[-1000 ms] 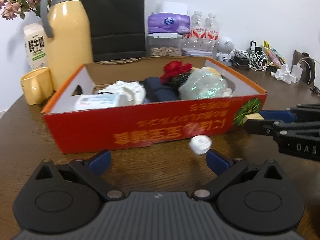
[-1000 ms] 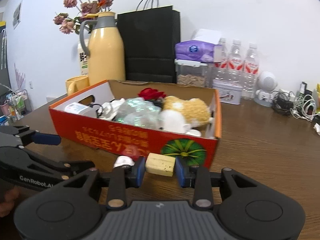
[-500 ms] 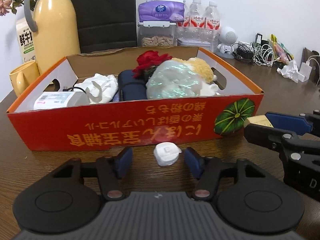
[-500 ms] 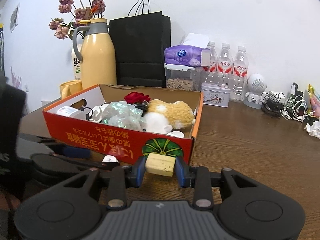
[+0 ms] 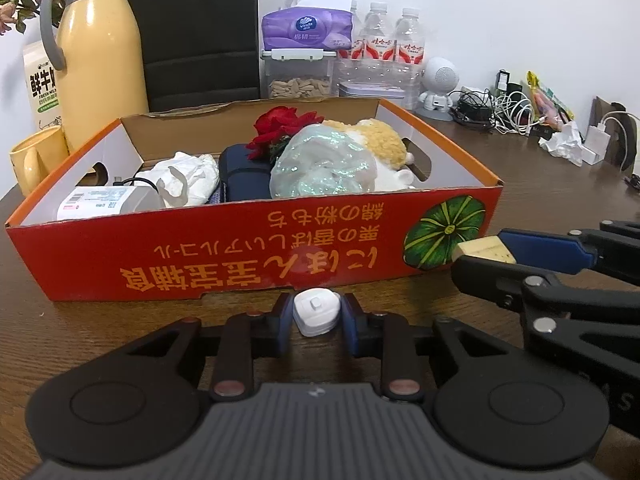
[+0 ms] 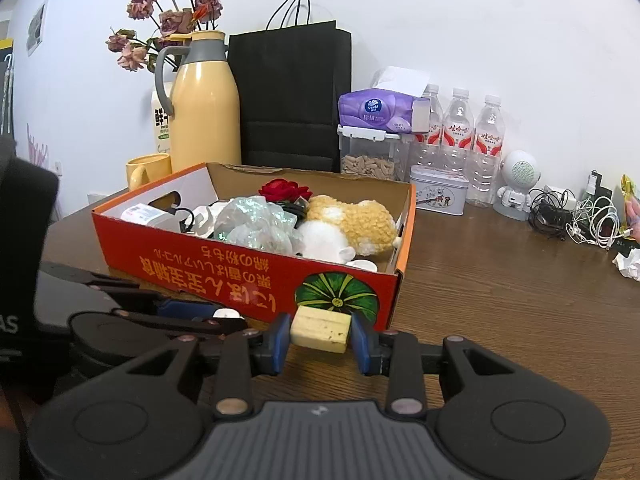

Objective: Organize objects
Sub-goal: 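Grasp the beige block with the right tool while the left tool grasps the white round cap, then carry the block with the right tool while the left tool carries the cap, both releasing into the box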

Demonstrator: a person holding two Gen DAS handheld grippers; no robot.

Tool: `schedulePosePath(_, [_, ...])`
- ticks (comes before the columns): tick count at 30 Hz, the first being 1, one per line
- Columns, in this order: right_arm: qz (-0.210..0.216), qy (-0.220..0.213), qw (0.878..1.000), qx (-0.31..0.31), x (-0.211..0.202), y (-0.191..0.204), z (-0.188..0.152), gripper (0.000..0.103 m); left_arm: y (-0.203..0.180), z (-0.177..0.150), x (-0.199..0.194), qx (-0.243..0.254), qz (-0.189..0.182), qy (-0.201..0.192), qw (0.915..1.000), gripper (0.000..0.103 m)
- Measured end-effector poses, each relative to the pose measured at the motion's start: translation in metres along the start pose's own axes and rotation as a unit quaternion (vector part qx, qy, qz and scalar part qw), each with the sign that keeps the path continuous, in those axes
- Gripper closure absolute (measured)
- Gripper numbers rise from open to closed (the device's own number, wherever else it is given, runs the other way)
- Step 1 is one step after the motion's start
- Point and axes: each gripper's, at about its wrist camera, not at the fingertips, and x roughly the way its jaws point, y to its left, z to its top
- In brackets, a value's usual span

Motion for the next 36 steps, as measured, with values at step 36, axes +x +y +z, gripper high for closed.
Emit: schedulePosePath(36, [0.006, -0.087, 0.995, -0.042, 0.036, 0.048, 0.107, 0.071, 0.108, 0.091, -0.051, -0.057, 0.013, -0.166, 0.9844, 0.076])
